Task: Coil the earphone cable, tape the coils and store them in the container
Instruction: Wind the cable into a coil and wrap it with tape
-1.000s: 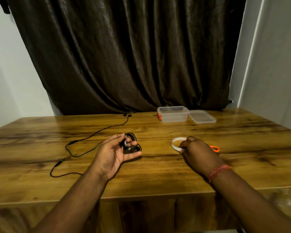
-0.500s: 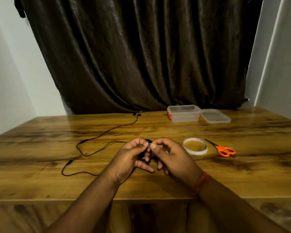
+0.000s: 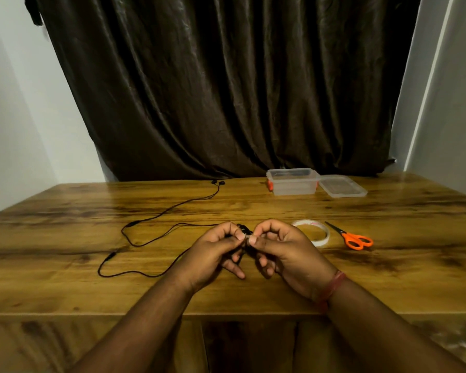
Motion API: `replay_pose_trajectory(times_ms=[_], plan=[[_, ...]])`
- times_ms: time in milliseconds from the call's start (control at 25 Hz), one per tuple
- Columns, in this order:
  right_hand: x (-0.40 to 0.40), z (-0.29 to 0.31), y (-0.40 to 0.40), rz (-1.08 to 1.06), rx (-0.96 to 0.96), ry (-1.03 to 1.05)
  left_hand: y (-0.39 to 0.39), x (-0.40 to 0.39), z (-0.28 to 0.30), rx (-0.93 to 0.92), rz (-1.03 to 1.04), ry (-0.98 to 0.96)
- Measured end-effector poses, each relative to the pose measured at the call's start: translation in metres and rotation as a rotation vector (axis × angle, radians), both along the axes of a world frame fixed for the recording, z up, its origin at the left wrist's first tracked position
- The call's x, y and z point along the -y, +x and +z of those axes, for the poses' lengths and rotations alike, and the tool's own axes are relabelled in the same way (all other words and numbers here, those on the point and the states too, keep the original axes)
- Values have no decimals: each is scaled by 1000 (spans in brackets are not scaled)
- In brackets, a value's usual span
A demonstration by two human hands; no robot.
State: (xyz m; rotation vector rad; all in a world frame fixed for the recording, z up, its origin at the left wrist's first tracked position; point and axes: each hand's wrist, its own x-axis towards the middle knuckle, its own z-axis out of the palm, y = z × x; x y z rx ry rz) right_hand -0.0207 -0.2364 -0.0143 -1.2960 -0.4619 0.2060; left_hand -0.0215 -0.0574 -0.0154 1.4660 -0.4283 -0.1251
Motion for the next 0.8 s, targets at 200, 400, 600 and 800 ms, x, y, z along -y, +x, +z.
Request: replay_pose_trajectory(times_ms=[200,400,600,800], plan=[[4,-2,4,13,-32,42,-1,-1,2,-14,-19,8],[6,-1,8,-129,-13,191,1,-4,3,-59,-80,-35],[-7,-3,9,-457,172,-96,0,-2,2,-49,-89,17],[-43,-1,15,-657,411,-407,-4,3,3,-39,-65,47]])
